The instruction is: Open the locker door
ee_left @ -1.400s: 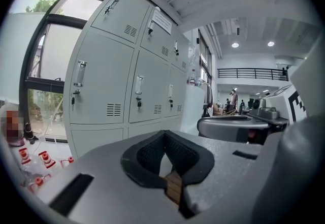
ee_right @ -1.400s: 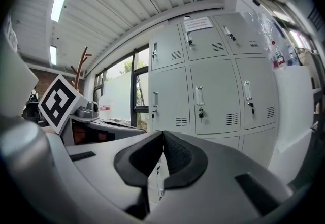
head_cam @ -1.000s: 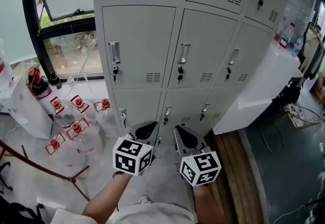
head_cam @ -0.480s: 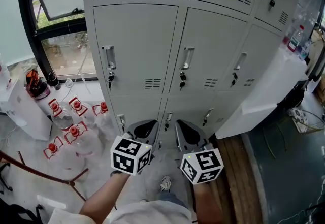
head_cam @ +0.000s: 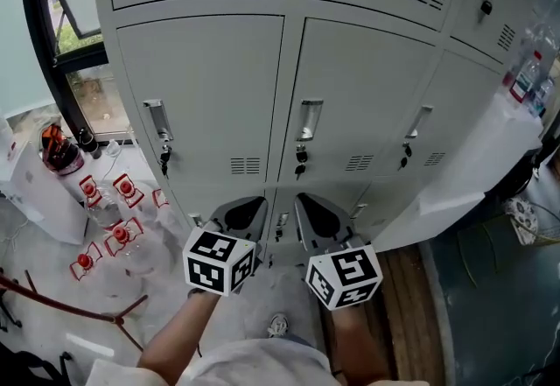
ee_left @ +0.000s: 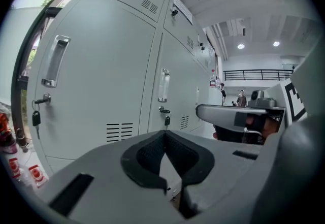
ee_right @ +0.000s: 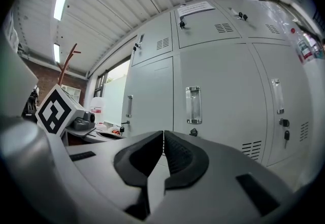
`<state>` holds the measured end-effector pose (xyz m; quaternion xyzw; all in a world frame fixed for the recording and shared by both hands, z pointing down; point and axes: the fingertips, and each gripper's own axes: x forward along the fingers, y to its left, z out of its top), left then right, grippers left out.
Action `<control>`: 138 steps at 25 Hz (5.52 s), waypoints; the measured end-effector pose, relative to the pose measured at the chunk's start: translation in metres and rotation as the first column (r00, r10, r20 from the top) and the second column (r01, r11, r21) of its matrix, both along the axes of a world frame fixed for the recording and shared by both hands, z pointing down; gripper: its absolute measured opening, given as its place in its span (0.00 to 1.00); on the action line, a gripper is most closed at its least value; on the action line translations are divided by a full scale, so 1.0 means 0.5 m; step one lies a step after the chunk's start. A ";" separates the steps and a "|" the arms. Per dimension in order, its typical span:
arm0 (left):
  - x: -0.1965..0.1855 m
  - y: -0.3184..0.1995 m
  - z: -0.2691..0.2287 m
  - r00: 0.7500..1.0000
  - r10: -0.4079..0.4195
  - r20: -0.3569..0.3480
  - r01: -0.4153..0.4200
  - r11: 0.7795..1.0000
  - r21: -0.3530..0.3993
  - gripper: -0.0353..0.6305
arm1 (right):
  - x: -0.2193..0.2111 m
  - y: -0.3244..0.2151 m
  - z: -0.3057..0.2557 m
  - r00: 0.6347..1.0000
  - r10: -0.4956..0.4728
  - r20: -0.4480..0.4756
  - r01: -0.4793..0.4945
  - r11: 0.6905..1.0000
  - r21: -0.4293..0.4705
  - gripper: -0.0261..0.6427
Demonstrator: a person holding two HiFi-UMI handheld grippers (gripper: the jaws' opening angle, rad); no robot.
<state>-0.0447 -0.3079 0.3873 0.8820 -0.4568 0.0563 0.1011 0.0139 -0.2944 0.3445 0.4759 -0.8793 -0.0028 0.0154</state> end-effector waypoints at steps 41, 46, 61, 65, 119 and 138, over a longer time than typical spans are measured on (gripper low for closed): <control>-0.008 -0.149 0.005 0.987 -0.157 0.015 0.157 0.988 -0.004 0.06 | -0.033 -0.246 -0.080 0.973 -0.218 0.079 0.215 0.976 0.039 0.30; -0.020 -0.153 -0.002 0.996 -0.091 0.002 0.091 0.996 -0.004 0.06 | -0.035 -0.254 -0.082 0.984 -0.161 0.077 0.159 0.987 0.021 0.30; 0.010 -0.155 -0.007 0.994 0.112 -0.006 -0.112 0.994 0.001 0.06 | -0.020 -0.207 -0.080 0.998 -0.036 0.042 0.035 0.999 0.033 0.30; 0.023 -0.155 -0.010 0.987 0.158 -0.014 -0.158 0.987 0.005 0.06 | -0.012 -0.183 -0.081 0.998 -0.033 0.047 0.032 0.999 0.040 0.30; 0.303 0.009 0.000 0.785 0.616 -0.061 -0.618 0.786 -0.004 0.06 | 0.228 0.059 -0.078 0.960 0.270 0.073 -0.276 0.957 0.085 0.24; 0.444 0.067 -0.012 0.697 0.714 -0.066 -0.715 0.699 0.016 0.06 | 0.380 0.123 -0.075 0.900 0.425 0.099 -0.433 0.898 0.081 0.19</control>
